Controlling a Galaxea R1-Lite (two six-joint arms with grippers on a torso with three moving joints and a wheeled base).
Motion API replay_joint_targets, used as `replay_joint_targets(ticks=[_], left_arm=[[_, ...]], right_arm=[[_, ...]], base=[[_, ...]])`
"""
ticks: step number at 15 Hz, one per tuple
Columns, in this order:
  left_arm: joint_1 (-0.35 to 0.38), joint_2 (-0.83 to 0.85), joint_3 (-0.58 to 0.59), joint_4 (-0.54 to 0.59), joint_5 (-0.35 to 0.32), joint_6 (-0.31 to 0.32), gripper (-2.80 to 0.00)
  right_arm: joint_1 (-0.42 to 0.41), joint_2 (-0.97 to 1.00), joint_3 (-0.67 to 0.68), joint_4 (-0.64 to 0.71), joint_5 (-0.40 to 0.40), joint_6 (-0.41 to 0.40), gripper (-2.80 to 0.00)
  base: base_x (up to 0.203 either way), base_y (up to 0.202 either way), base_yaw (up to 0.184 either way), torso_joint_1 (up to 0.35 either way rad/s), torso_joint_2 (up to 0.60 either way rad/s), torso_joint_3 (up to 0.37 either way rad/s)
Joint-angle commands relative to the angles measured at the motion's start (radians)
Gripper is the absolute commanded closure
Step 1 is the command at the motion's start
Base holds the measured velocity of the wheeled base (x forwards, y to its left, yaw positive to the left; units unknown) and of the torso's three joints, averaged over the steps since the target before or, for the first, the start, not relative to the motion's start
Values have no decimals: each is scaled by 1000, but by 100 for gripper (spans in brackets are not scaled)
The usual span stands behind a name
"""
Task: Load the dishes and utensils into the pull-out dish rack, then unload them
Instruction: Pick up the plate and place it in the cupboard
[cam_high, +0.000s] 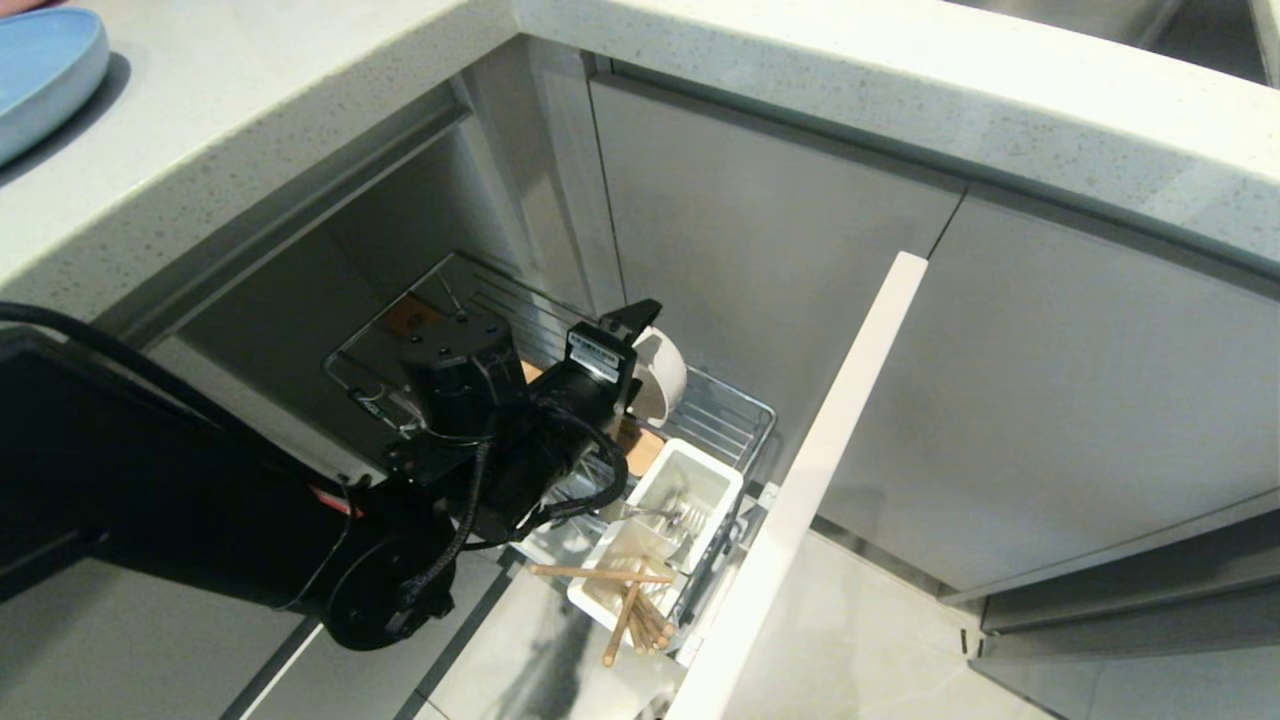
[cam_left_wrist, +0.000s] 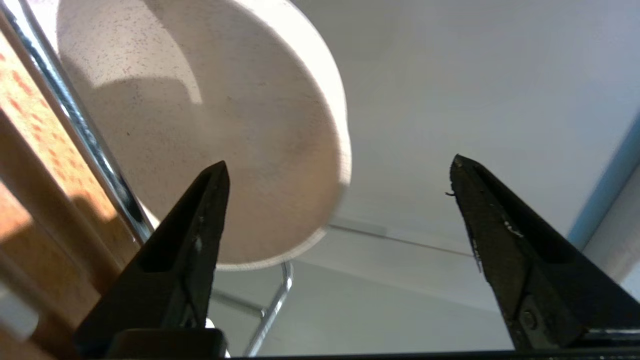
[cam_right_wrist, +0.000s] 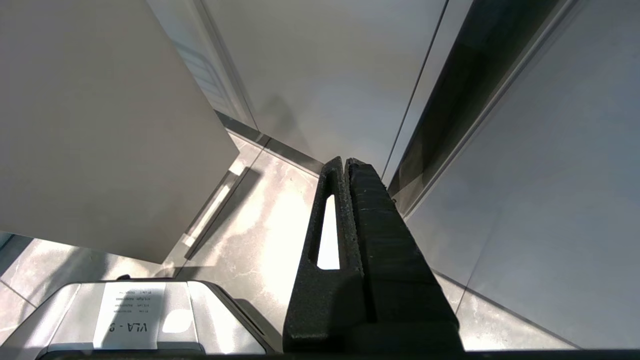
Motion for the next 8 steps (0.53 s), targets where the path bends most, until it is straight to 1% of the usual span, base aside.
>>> replay_joint_targets(ticks=[1, 3, 4, 5, 6, 8], left_arm=[[-3, -78, -2, 50, 0, 31, -280], [-10, -105, -4, 173, -2, 98, -280], [-14, -118, -14, 243, -10, 122, -280], [-19, -135, -22, 304, -24, 133, -280], [-28, -156, -24, 344, -35, 143, -280], [-44, -185, -19, 358, -33, 186, -280]], right_arm=[[1, -3, 2, 0, 0, 0, 0], [0, -4, 2, 0, 0, 0, 0], [1, -4, 2, 0, 0, 0, 0], [0, -4, 2, 0, 0, 1, 0], [0, -4, 2, 0, 0, 1, 0], [0, -4, 1, 0, 0, 1, 0]], base=[[0, 0, 0, 0, 0, 0], [0, 0, 0, 0, 0, 0], [0, 0, 0, 0, 0, 0], [0, 0, 0, 0, 0, 0], [0, 0, 0, 0, 0, 0], [0, 0, 0, 0, 0, 0]])
